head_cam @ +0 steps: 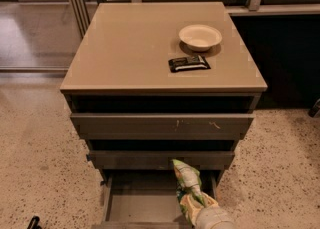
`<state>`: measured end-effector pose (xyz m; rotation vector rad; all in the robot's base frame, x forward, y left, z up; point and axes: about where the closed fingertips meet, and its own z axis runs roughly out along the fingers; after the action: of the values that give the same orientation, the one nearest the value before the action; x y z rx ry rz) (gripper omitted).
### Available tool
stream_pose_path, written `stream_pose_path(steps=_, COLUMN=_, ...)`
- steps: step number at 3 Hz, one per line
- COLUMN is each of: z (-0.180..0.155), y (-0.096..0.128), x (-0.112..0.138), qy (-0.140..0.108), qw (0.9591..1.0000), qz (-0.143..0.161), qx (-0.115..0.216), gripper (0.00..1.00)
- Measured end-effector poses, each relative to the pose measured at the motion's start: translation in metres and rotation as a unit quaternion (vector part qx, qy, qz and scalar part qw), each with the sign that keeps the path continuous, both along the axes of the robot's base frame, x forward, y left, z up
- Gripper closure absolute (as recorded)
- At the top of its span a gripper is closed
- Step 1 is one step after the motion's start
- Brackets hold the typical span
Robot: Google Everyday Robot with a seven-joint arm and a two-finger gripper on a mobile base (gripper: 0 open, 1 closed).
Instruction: Place green rice chip bag into bottom drawer
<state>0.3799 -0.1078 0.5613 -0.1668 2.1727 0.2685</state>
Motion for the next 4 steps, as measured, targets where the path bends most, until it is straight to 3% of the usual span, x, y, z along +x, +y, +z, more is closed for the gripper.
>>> stream_pose_path(steps=2, z=-0.087, y=0.004, x=0.016, qy=0.075, qw=0.9971, qz=0.007, qx=0.013, gripper=1.00)
stream_pose_path(steps=4, z=-0.095, y=0.005, x=0.014, qy=0.076, qw=0.9970, qz=-0.004, qx=0.014, gripper=1.00)
